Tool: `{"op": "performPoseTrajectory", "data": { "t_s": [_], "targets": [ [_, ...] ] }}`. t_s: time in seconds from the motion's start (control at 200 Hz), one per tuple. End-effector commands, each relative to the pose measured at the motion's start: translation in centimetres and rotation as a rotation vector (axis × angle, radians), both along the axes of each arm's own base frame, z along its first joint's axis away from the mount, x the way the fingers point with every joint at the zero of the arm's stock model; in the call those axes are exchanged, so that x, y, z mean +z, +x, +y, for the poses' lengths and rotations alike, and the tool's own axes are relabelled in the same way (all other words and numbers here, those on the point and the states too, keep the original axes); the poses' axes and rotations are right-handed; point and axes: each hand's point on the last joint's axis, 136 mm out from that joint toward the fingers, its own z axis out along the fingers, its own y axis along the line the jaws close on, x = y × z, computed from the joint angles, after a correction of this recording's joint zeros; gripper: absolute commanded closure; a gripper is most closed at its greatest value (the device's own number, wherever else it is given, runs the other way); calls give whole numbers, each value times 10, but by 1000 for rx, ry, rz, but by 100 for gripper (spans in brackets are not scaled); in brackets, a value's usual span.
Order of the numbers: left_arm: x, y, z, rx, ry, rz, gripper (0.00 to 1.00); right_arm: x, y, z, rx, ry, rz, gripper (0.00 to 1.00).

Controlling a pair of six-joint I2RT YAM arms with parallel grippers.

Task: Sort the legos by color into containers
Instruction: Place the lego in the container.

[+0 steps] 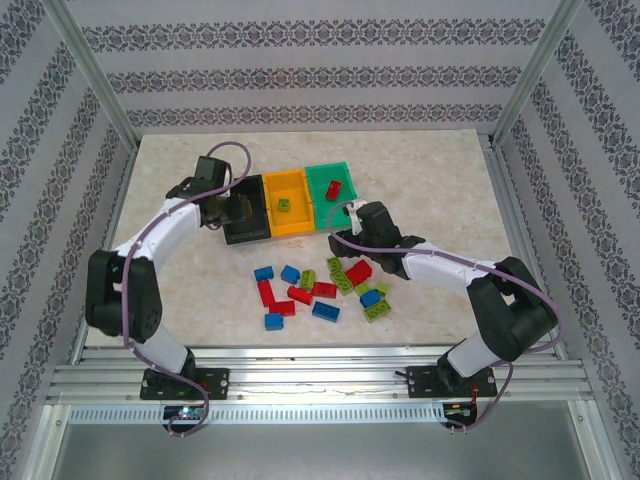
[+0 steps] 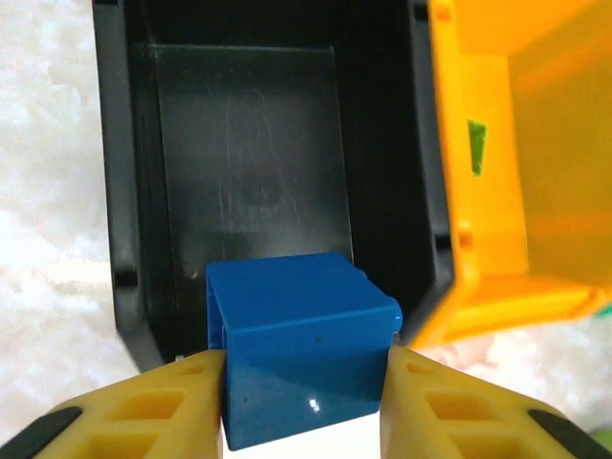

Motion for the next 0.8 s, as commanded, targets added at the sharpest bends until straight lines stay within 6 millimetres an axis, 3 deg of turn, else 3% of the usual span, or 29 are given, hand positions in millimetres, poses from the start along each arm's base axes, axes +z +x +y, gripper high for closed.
{"op": "performPoseTrajectory", "data": {
  "t_s": [0.0, 0.145, 0.4, 0.55, 0.799],
  "targets": [
    [11, 15, -7, -43, -52, -33, 43, 2, -1, 3, 7, -2, -26, 33],
    [23, 10, -11, -52, -83, -84, 39, 2, -1, 2, 2, 4, -27, 33],
    [41, -19, -1, -28, -73, -232, 37, 2, 0, 10, 14, 68, 3, 33],
    [30, -30, -4, -36, -107, -257, 35, 10, 3, 5, -1, 130, 19, 33],
    [10, -34, 1, -8, -102, -280, 34, 21, 14, -33, -108, 238, 65, 32]
  ]
}}
